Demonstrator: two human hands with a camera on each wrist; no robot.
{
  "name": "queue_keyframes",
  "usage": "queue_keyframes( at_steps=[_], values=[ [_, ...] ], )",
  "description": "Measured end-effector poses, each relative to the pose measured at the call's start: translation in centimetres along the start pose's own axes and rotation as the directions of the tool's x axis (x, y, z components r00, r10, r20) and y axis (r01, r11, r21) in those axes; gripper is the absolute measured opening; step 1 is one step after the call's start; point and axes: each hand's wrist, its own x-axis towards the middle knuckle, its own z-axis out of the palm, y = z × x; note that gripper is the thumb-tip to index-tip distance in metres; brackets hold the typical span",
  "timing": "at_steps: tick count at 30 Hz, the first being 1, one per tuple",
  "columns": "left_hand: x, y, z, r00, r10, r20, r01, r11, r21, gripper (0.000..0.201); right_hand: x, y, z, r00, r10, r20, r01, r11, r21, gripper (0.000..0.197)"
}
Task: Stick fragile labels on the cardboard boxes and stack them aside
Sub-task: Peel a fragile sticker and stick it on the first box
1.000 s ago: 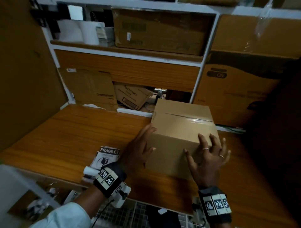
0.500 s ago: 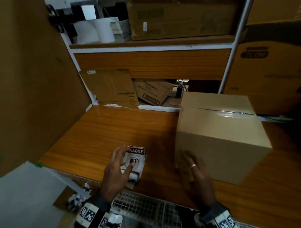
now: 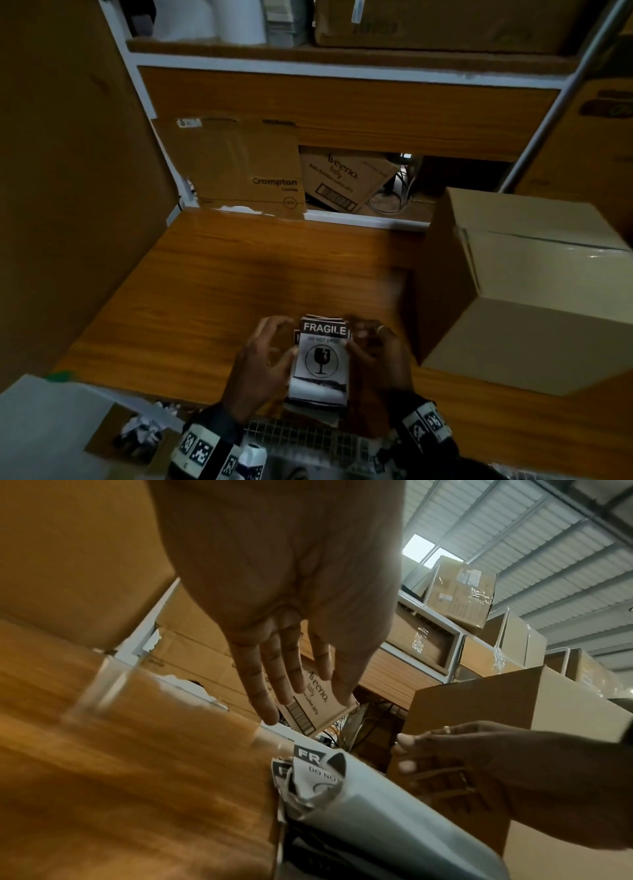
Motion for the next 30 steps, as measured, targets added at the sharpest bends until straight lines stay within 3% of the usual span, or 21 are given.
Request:
queue_keyframes(
  at_steps=[6, 12, 15, 17, 21, 26, 30],
  values=[
    [1.0, -2.0, 0.6, 0.991, 0.010, 0.137, -0.007, 1.000, -0.020, 0.055, 3.0, 1.5, 2.9, 0.988, 0.153, 0.031, -0.150, 0.986, -0.075, 0.054],
    [1.7, -2.8, 1.3, 0.995, -0.033, 0.099, 0.039, 0.997, -0.065, 0.047, 4.2, 2.5, 4.0, 0.980, 0.199, 0.018, -0.198, 0.978, -0.068, 0.030],
    [2.1, -3.1, 1.3, 0.993, -0.066, 0.094, 0.073, 0.995, -0.073, 0.046, 3.7, 2.8, 3.5, 0.986, 0.164, 0.008, -0.163, 0.984, -0.074, 0.026],
    [2.4, -3.3, 1.3, 0.990, -0.094, 0.102, 0.103, 0.991, -0.087, 0.045, 3.2, 1.7, 2.9, 0.993, 0.119, 0.022, -0.118, 0.992, -0.045, 0.011],
    [3.2, -3.4, 1.5, 0.980, -0.131, 0.153, 0.146, 0.985, -0.096, 0.048, 2.0, -0.3, 1.6, 0.999, -0.015, 0.034, 0.016, 0.999, -0.051, 0.025],
    [3.6, -3.7, 2.2, 0.959, -0.148, 0.242, 0.173, 0.981, -0.083, 0.058, 0.7, -1.1, 0.3, 0.993, -0.108, 0.052, 0.109, 0.993, -0.032, 0.018],
    [3.4, -3.9, 2.1, 0.959, -0.167, 0.230, 0.194, 0.976, -0.098, 0.060, 0.2, -0.8, -0.3, 0.991, -0.131, 0.026, 0.126, 0.984, 0.122, 0.015]
  ],
)
